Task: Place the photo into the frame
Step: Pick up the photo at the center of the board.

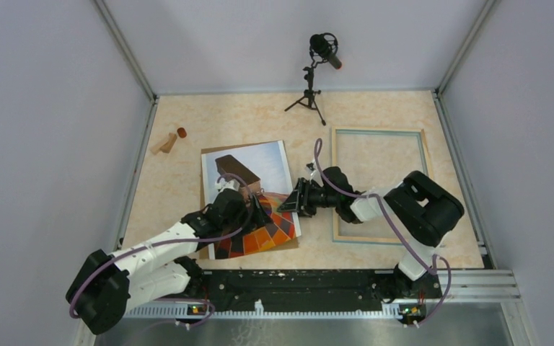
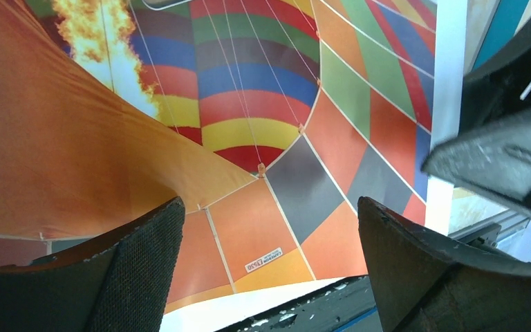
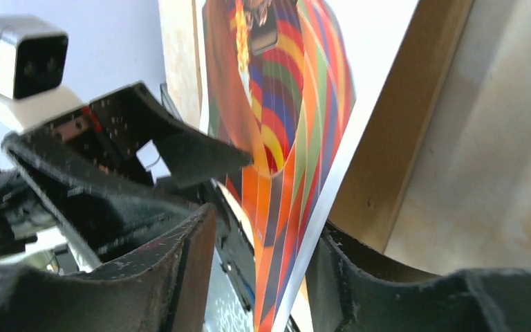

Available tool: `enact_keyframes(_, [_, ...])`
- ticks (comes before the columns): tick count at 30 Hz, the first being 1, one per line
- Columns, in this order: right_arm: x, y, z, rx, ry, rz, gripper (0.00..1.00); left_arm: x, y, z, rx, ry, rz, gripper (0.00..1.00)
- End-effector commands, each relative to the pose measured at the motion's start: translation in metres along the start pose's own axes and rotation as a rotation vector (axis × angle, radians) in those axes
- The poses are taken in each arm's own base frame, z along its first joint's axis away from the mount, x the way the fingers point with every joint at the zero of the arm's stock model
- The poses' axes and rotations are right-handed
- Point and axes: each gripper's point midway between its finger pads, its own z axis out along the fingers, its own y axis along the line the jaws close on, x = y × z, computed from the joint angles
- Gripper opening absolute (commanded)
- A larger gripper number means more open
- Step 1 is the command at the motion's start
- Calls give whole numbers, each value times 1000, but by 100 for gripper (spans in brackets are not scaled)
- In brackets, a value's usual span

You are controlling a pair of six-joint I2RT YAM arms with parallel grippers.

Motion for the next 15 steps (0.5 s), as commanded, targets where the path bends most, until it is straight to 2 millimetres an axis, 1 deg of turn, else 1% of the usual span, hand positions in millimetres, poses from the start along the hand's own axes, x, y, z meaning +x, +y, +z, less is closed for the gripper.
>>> enact_keyframes(1, [-34,17,22,-13,-112,-38,44,9,9,-6,-7,42,79,98])
enact_keyframes(2, [-37,15,25,2,-119,-55,40,8,2,-9,20,42,103,98])
enact_keyframes(4, [-44,5,27,72,-129,-100,22,3,-19,-19,111,35,176,98])
enact_keyframes(6, [-44,-4,22,149,-109,-160,7,-4,-39,-33,188,13,237,98])
enact_keyframes(7, [-45,-2,17,164,-105,-189,2,-8,-48,-41,227,-2,267,98])
enact_keyframes(8, [-45,0,9,184,-96,-211,0,-12,-58,-50,272,-26,298,98])
enact_keyframes(11, [-48,7,-20,237,-74,-272,0,-25,-81,-74,364,-99,364,98])
enact_keyframes(13, [-52,9,-49,306,-65,-313,0,-34,-94,-88,420,-150,400,98])
enact_keyframes(15, [-57,10,-84,405,-68,-367,0,-41,-107,-103,467,-193,445,98])
